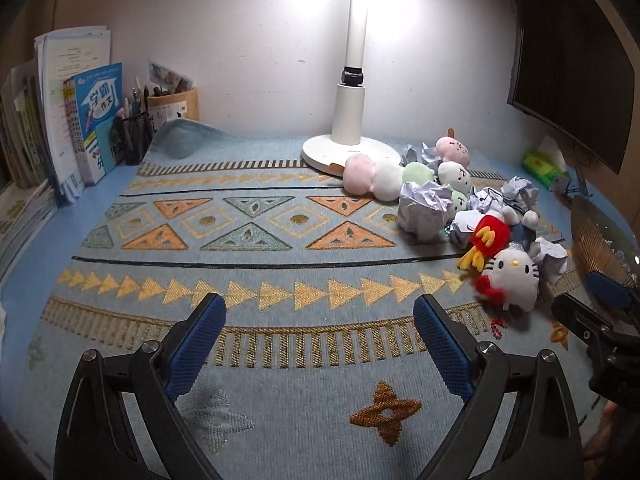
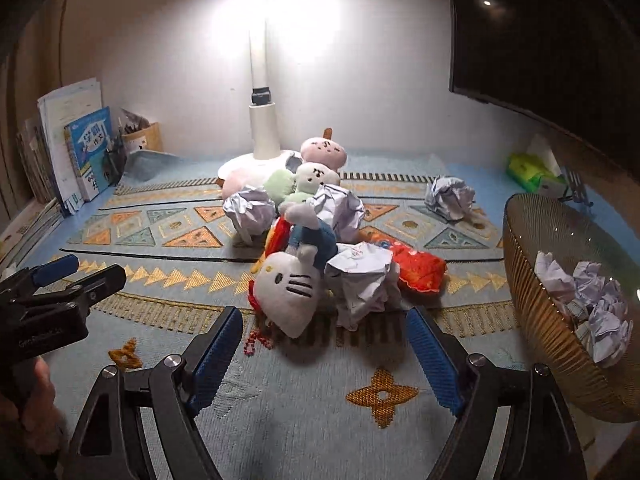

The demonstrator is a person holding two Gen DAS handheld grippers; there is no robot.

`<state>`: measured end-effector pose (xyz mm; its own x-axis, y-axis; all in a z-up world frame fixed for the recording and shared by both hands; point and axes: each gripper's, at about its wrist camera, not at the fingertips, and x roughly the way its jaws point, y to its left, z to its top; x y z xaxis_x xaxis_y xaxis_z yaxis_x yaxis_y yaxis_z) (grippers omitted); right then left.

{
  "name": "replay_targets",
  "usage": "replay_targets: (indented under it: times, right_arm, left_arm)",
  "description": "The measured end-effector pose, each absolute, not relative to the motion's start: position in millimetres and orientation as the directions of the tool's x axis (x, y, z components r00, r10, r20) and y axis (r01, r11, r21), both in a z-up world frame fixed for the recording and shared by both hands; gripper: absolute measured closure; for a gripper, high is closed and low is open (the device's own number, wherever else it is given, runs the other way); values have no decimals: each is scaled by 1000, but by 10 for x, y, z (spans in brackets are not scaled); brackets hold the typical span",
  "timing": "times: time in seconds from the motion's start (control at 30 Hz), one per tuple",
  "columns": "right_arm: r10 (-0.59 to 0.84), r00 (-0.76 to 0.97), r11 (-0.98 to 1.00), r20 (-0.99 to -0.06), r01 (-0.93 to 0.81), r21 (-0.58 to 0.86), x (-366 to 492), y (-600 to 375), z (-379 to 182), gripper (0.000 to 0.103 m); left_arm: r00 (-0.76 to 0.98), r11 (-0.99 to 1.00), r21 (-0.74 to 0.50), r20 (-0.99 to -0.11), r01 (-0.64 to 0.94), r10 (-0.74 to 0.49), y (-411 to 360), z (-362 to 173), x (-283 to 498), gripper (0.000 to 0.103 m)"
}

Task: Organize objects
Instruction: 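Move both open tools back over the rug toward the plush pile, then grasp the Hello Kitty plush with the left tool while the right tool grasps a paper ball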

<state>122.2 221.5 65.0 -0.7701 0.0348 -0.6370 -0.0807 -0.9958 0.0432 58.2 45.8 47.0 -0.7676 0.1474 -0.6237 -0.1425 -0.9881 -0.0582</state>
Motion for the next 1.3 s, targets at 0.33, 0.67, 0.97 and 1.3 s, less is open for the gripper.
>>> replay_targets:
  times: [0.33, 0.67, 0.97, 1.3]
  right_arm:
    - [-19, -717, -984, -697, -109, 138, 1126, 2394, 522, 20]
    - [-28, -727, -963, -686, -165, 214, 1188, 2550, 498, 20]
    - [-70, -724, -921, -686, -218, 323, 1183, 2784, 527, 22]
    - [-76, -681, -962, -728, -141, 233, 778, 2808, 546, 44]
  left_arm:
    - [-689, -972, -147, -686, -183, 234, 409, 353, 469, 8]
    - [-704, -969, -143, -667, -202, 245, 419, 382, 510, 8]
    - [-687, -956, -90, -677, -279, 264, 583, 391, 545, 8]
    - [-487, -798, -277, -671, -535, 559, 1309, 503, 155, 9]
